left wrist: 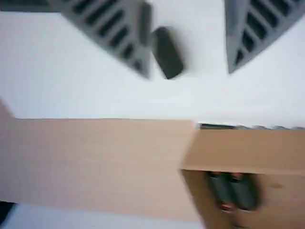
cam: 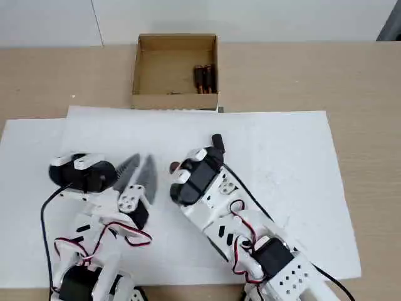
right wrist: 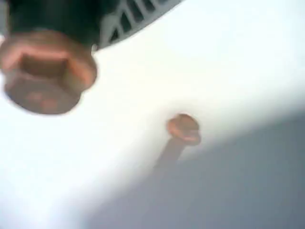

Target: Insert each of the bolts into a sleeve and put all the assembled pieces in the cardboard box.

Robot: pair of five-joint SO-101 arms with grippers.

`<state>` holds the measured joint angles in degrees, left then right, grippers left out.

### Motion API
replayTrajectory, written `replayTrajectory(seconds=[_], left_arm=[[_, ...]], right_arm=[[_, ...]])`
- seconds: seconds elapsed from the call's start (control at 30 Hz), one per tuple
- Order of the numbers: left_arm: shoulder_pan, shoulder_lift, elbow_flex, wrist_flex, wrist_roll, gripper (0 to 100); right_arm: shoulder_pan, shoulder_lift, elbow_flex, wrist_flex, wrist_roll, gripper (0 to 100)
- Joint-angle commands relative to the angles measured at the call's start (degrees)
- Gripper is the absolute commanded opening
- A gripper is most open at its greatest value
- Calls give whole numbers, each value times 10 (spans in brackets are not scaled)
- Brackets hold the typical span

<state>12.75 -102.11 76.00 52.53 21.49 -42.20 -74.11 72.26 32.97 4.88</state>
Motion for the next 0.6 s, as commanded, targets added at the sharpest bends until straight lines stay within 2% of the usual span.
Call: replayTrajectory(seconds=[0.0, 0.3, 0.37, 0.57], left_arm=[[-45, -1, -25, -9, -44, 12], [-144, -1, 13, -6, -198, 5], [-150, -1, 44, -5, -216, 5], [-147, -1, 102, -8, -219, 5]], right_arm=[[45, -7, -17, -15, 3, 4], [221, -8, -22, -13, -9, 4], [248, -2, -46, 0, -47, 4], [262, 91, -223, 160, -173, 4]])
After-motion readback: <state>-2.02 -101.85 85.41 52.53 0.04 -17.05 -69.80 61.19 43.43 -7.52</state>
